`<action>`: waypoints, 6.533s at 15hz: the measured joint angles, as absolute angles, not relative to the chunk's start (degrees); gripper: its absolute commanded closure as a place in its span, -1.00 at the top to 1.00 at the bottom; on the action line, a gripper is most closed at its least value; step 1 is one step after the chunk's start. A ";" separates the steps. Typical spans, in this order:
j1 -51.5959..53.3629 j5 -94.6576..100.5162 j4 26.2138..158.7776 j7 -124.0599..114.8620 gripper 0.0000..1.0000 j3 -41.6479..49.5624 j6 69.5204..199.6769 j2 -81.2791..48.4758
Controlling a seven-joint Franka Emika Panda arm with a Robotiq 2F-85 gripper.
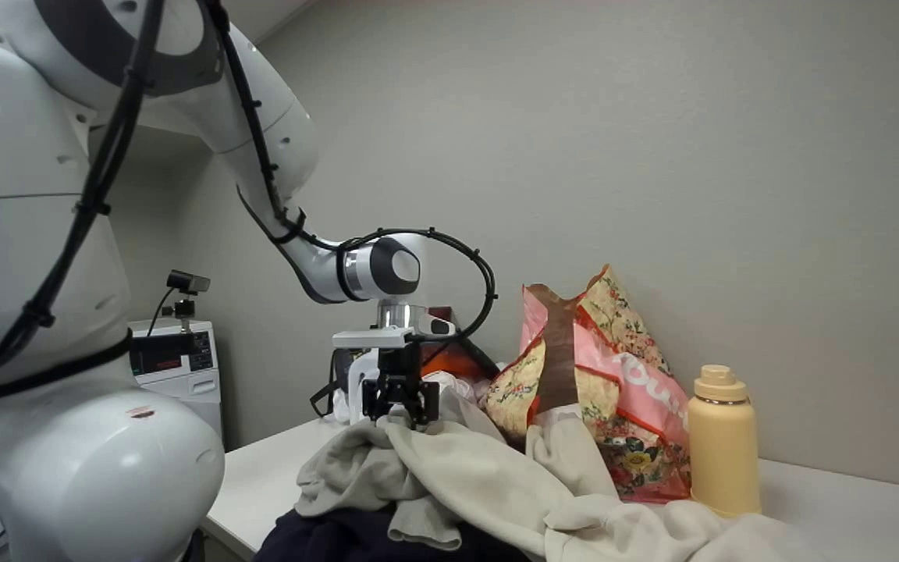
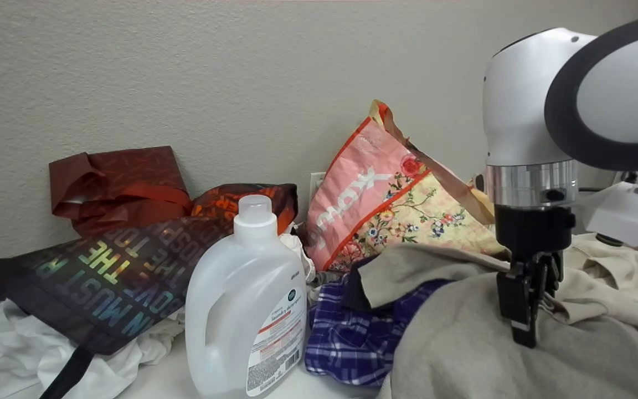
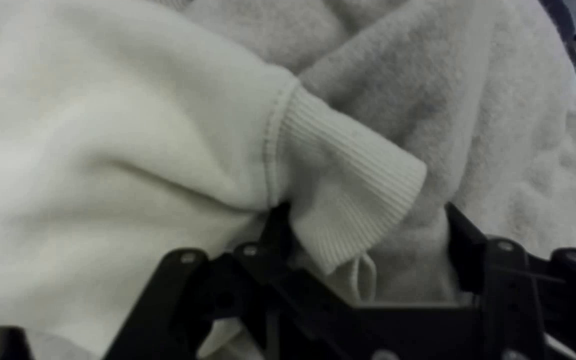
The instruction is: Separate the gray clothes from the blue clothes
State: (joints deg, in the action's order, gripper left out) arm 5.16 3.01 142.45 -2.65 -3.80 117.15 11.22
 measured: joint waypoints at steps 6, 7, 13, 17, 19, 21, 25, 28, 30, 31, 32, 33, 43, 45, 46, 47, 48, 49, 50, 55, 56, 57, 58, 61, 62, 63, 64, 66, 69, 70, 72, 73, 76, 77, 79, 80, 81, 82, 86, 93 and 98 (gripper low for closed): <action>3.50 3.01 139.92 -2.64 -0.96 -2.52 116.12 11.12; 3.22 3.01 138.90 -2.64 -0.91 -2.20 115.58 10.99; -0.96 4.06 129.58 -2.83 -0.91 1.33 112.90 9.12; -5.53 7.99 123.78 -4.62 -0.91 5.00 112.20 9.17; -7.71 10.24 122.39 -5.61 -0.91 6.81 112.19 9.32; -9.75 12.59 122.02 -7.12 -0.62 8.37 112.22 9.66; -11.53 14.64 122.07 -8.33 -0.62 9.38 112.23 10.30; -11.40 14.65 122.08 -8.46 -0.91 9.22 112.23 10.30; -11.39 14.65 122.09 -8.51 -0.91 9.13 112.23 10.23; -11.41 14.65 122.09 -8.51 -0.91 9.13 112.43 10.01; -11.46 14.65 122.08 -8.53 -0.91 9.15 112.76 9.66; -11.50 14.67 121.99 -9.06 -0.91 9.17 113.36 9.14; -13.05 14.40 105.62 -19.41 -0.91 13.26 116.17 -9.97; -14.06 13.68 99.46 -20.76 -0.91 15.14 115.94 -15.83; -14.70 13.09 96.45 -21.20 -0.91 16.08 115.65 -18.69; -15.44 12.35 93.44 -21.81 -0.91 16.94 115.23 -21.52; -16.24 11.61 90.41 -22.19 -0.91 17.75 114.59 -24.29; -17.08 11.01 87.42 -22.84 -0.91 18.40 113.69 -26.89; -17.89 10.36 84.52 -23.20 -0.91 18.96 112.66 -29.31; -22.02 7.93 70.39 -25.83 -0.47 20.43 105.31 -38.97; -22.70 7.61 67.99 -26.44 -0.08 20.57 104.04 -40.42; -23.37 7.37 65.75 -26.97 0.04 20.65 102.85 -41.76; -23.98 7.16 63.70 -27.38 0.18 20.66 101.78 -42.98; -25.37 6.94 58.27 -27.47 0.66 20.66 98.70 -45.90; -25.69 6.94 56.49 -27.83 0.80 20.71 97.55 -46.63; -25.93 6.95 54.75 -28.67 0.96 20.80 96.62 -47.25; -26.12 7.01 52.95 -29.28 1.00 20.90 95.67 -47.80; -26.48 7.05 49.52 -29.49 1.00 20.92 93.66 -48.46; -26.58 7.06 45.90 -27.02 1.00 20.90 90.86 -48.16; -26.57 7.06 45.27 -25.13 1.00 20.85 90.08 -47.65; -26.64 7.05 44.74 -20.85 1.00 20.80 88.39 -45.79; -26.75 7.05 44.72 -18.85 1.00 20.79 87.76 -44.52; -27.16 7.04 45.16 -13.04 1.00 20.79 86.53 -39.84; -27.13 7.04 45.88 -11.19 1.00 20.75 86.31 -37.96; -26.61 7.05 48.75 -7.73 1.00 20.70 86.09 -33.59; -26.07 7.11 50.90 -5.92 1.00 20.65 85.88 -31.06; -25.38 7.38 53.30 -4.37 1.00 20.63 85.51 -28.52; -24.57 7.85 55.81 -3.01 1.00 20.62 84.77 -25.97; -20.91 11.25 66.16 0.88 1.00 20.56 80.34 -15.98; -16.07 16.93 86.24 2.60 1.00 18.90 74.29 2.71; -15.13 16.95 101.75 5.51 1.00 16.09 72.94 16.35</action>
State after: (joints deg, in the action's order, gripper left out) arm -15.13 16.95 101.75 5.51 16.09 72.94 16.35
